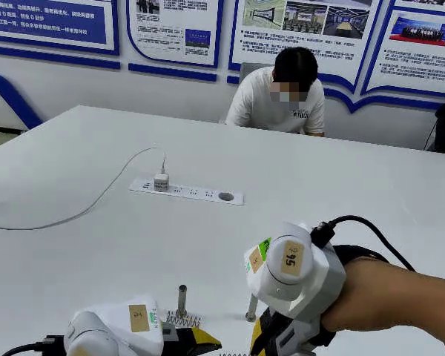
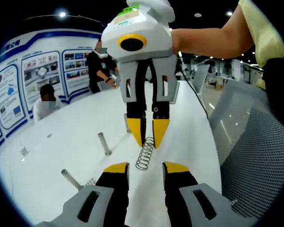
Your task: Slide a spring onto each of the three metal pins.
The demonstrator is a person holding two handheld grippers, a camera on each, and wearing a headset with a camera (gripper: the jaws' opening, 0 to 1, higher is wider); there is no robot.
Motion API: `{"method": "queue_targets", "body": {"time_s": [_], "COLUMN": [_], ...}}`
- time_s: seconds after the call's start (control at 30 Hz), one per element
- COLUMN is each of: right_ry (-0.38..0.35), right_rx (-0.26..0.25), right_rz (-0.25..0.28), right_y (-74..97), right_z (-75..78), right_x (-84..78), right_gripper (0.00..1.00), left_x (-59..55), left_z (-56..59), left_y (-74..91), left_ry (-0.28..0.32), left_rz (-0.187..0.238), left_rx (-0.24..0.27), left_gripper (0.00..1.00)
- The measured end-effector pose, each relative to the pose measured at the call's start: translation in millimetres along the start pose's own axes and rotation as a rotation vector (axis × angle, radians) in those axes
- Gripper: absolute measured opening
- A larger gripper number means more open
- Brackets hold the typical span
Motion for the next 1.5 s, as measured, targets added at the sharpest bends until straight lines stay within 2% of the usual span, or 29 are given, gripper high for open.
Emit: {"method": "queue_targets", "body": {"time_s": [0.37,0.6,1.03,1.5], "right_ry": [0.016,0.023,0.048,0.08], "right_rx": [0.02,0.023,0.001,-0.012], "right_rz": [-0.013,-0.012,0.051,0.085], "right_y": [-1.6,1.5,17.6,19.8], "right_z": [-5.4,-9.7,-11.5,-12.2], "right_x": [0.8,4.2,26.7,43.9], "right_gripper": [0.12,0.12,0.12,0.12], "left_x": [-0.4,-0.7,-2.1,0.7], "left_z": [5.5,5.8,7.5,6.8], "left_y": [-4.4,-4.0,-3.3,-5.3], "left_ry": [-0.045,-0.054,-0.056,-0.054], "left_rz": [-0.005,-0.008,-0.013,-0.003], "left_rx": [-0.018,-0.017,-0.015,-0.011], "left_gripper": [0.17,0.13,0.12,0.12]}}
Point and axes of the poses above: the centre of the closed fingertips' face, and the gripper's own axes: y roughly backward along the fingers, z roughly to its right, x roughly out of its top, the point moved 3 cm from there along y, roughly backward along the fingers, and after that the axes turned 1 degree about z, right-handed, at the moved point
